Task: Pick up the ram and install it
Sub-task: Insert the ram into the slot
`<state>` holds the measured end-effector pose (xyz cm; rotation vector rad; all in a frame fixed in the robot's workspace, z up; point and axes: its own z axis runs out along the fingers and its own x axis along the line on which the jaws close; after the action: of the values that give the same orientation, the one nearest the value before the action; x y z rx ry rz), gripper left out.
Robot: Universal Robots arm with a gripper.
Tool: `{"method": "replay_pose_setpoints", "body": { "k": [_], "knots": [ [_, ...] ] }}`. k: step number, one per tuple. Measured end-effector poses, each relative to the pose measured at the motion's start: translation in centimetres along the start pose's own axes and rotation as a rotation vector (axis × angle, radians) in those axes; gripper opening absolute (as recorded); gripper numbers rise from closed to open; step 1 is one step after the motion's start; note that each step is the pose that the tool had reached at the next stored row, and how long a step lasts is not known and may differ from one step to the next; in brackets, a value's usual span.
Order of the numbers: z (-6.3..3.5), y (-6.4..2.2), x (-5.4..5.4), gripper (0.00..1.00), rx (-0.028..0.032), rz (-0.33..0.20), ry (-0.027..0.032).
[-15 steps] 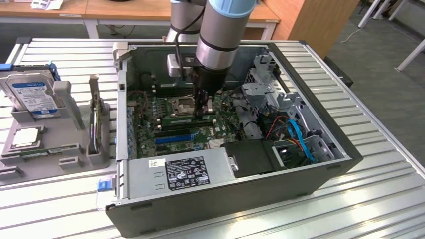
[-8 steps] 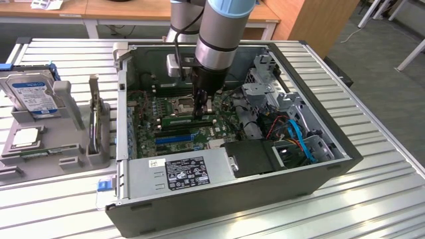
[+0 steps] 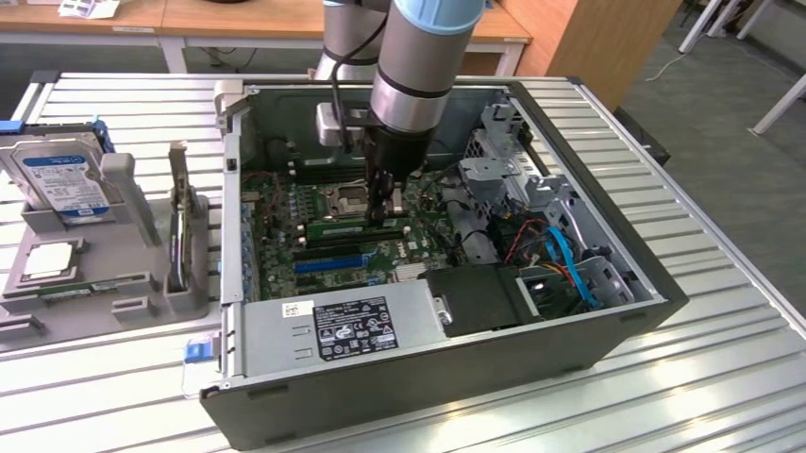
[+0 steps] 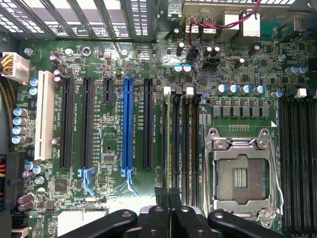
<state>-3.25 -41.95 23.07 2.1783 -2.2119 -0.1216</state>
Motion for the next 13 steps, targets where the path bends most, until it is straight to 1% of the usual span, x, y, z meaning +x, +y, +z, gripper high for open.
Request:
{"method": "replay_pose_setpoints", "body": {
  "k": [13],
  "knots": [
    [0.16,-0.04,0.0,0.11,0.0,0.0,-0.0001]
  ]
}}
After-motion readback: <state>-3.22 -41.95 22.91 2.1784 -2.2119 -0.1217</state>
